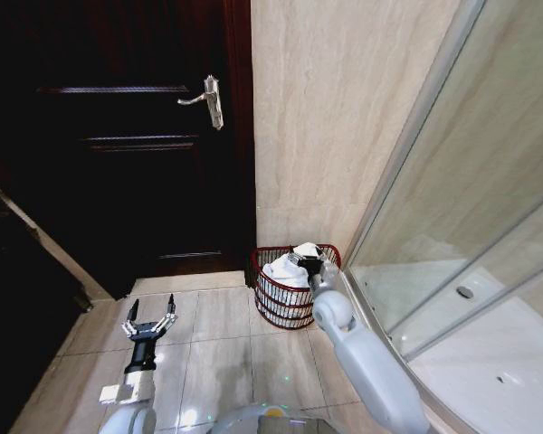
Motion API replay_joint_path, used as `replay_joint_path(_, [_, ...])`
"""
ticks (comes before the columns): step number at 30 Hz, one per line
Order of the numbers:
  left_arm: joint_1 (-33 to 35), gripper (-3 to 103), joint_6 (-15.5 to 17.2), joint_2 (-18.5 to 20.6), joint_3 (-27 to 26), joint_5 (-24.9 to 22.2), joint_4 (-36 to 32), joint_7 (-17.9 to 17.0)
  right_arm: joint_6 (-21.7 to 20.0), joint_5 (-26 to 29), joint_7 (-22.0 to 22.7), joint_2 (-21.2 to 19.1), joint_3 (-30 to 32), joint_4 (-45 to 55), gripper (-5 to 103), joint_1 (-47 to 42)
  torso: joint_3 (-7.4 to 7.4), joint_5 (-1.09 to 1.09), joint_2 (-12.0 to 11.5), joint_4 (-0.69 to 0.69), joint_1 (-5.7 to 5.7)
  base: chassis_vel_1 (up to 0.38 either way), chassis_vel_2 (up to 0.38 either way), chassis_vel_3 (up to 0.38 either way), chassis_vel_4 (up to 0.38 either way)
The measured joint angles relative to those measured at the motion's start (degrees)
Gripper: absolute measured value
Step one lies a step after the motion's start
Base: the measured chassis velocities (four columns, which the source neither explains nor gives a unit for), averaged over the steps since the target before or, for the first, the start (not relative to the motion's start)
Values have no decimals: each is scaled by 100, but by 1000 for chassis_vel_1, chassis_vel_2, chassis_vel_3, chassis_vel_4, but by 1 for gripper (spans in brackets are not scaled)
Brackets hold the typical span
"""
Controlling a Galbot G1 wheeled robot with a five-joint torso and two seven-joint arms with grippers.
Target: Discard the used towel into the hamper.
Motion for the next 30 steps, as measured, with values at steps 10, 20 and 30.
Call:
replay_joint_path(10, [15,100,233,186,-17,130,-35,125,857,-1674,-472,532,993,496,100,-1314,-1,0,0,-1,0,0,0,0,0])
replay_joint_path(20, [-64,100,844,387,149,235,-603,235,1041,-1487,-272,494,1895,1145,100,-2181,0,0,0,-1,0,0,0,0,0])
replay_joint_path(30, [113,100,841,265,184,329,-801,290,1522,-1357,-407,605,2090,1648,100,-3137,67,0,111,-1,42,0,0,0,0])
